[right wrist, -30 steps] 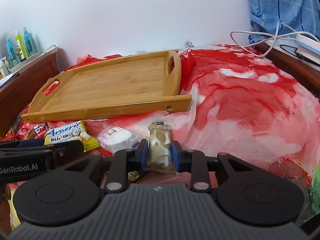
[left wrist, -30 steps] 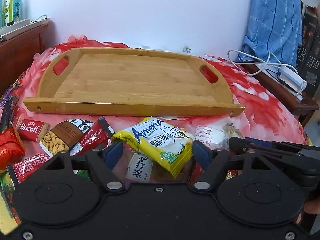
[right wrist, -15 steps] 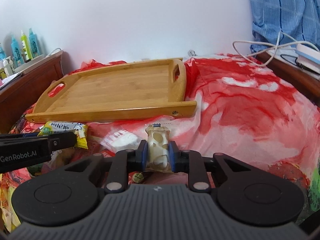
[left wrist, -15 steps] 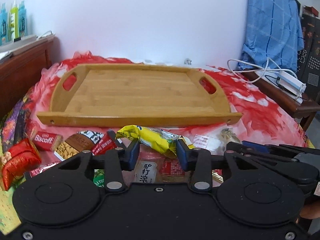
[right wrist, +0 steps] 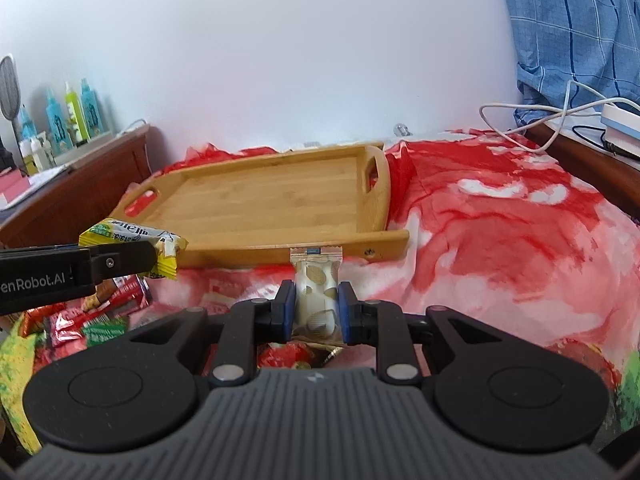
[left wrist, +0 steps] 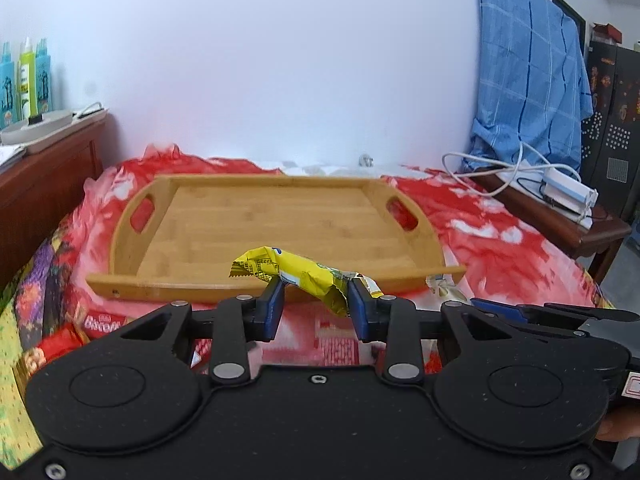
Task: Organize snacks
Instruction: 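Carry both snacks over the bamboo tray and open both tools to drop them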
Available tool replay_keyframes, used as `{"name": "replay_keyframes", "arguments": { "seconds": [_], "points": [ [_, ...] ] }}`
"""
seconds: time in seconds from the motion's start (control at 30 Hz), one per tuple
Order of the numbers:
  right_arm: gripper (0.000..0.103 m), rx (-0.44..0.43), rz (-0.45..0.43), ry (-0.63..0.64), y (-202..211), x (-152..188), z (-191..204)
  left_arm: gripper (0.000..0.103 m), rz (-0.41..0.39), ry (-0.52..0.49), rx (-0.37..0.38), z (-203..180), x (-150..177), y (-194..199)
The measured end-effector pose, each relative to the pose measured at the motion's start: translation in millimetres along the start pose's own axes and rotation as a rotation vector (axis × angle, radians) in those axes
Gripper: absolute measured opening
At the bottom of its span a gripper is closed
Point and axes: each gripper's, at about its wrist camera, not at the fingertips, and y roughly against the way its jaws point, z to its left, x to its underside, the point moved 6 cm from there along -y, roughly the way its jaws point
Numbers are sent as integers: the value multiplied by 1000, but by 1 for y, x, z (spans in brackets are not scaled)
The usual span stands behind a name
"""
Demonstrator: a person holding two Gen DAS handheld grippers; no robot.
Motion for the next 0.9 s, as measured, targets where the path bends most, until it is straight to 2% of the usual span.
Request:
{"name": "replay_keyframes", "arguments": {
  "seconds": [0.13, 0.27, 0.43, 0.57, 0.7, 0.9],
  "points": [
    [26, -12, -23, 4, -4, -15, 0, 32, -19, 15, 9, 2, -15, -5],
    [26, -35, -34, -9, -16, -35, -2, 32, -45, 63, 69, 8, -34, -14],
    [26, -37, -37, -3, -40, -59, -7, 32, -72, 68, 101, 14, -60, -32],
    [26, -54, -18, -37, -64, -74, -15, 32, -58, 70, 105, 16, -75, -56],
    [26, -67, 18, -60, -85, -80, -22, 32, -40, 71, 128, 15, -79, -82],
    [26, -80, 83, -89, -113, -78, -28, 32, -4, 41, 135, 11, -66, -116]
  ]
}}
